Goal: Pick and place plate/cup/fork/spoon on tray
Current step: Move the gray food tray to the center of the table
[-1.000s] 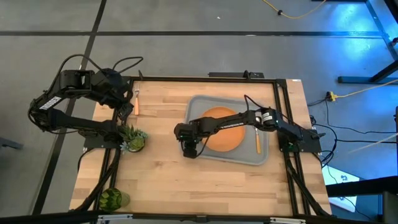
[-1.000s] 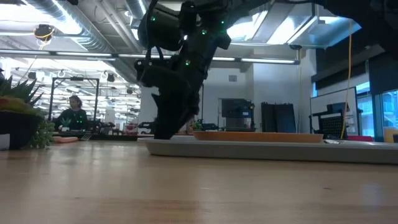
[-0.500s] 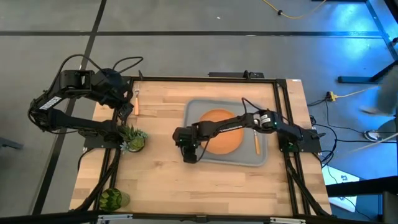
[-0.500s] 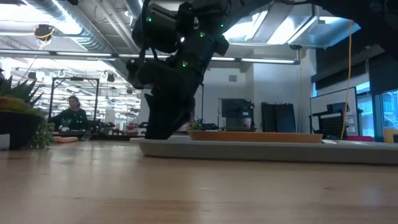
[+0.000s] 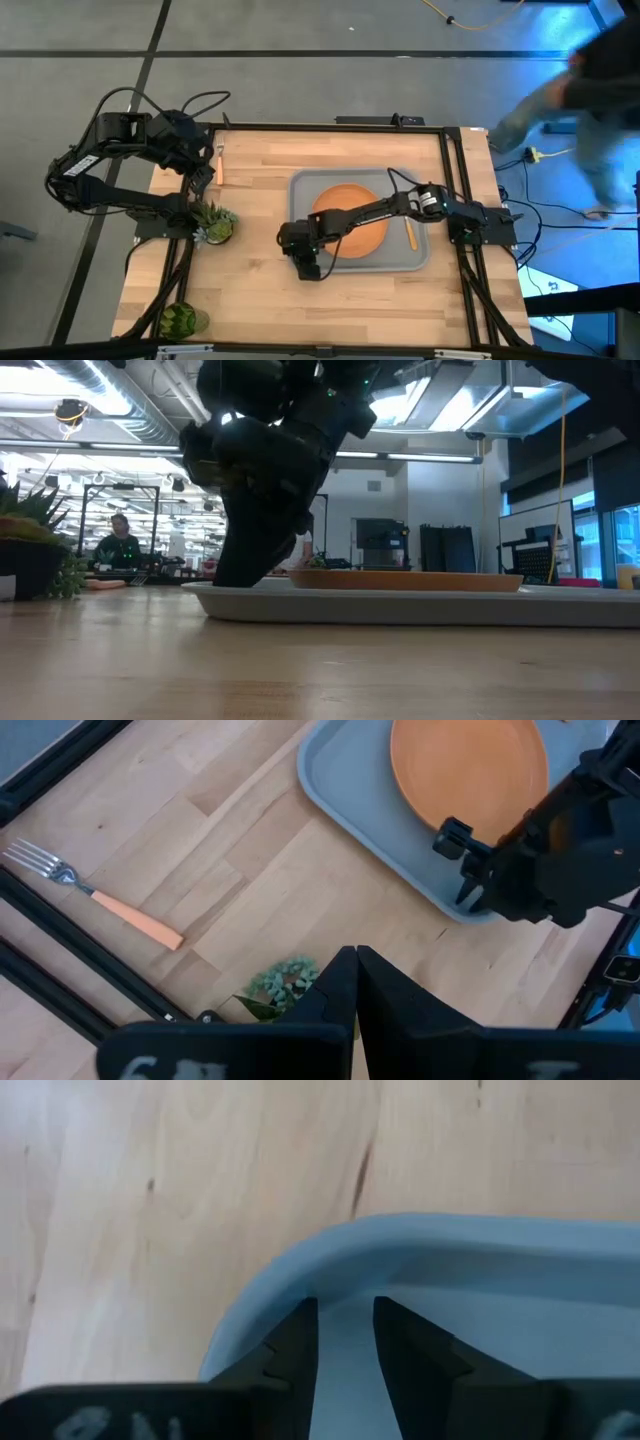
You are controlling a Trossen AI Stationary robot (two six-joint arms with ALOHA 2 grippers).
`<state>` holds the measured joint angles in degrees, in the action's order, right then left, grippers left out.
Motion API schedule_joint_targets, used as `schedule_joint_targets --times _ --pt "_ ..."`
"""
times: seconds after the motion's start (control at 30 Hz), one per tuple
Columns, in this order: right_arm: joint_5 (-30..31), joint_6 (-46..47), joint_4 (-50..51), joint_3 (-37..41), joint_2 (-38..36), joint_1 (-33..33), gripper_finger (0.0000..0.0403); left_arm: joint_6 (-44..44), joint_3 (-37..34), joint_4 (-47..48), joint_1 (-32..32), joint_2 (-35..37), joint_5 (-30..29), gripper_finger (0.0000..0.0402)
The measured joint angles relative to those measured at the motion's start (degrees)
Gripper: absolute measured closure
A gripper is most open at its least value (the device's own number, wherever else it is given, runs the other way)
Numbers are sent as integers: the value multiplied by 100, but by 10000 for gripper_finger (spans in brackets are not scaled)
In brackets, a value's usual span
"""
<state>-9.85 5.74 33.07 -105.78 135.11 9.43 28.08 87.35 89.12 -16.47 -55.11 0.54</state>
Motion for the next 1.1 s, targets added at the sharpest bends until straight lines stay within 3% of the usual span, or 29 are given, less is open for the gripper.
schedule_joint_targets --times 0.2,0.6,0.9,1.1 --pt "194 -53 505 -589 -7 -28 297 -3 -2 0 0 0 0 401" --pt "640 -176 3769 -2929 -34 -327 297 -22 0 0 0 0 0 401" --pt "1305 43 5610 -2696 -711 -355 297 -153 -1 7 1 5 -11 401" --pt "1721 419 5699 -2201 -1637 -352 297 -281 0 7 0 42 -153 401"
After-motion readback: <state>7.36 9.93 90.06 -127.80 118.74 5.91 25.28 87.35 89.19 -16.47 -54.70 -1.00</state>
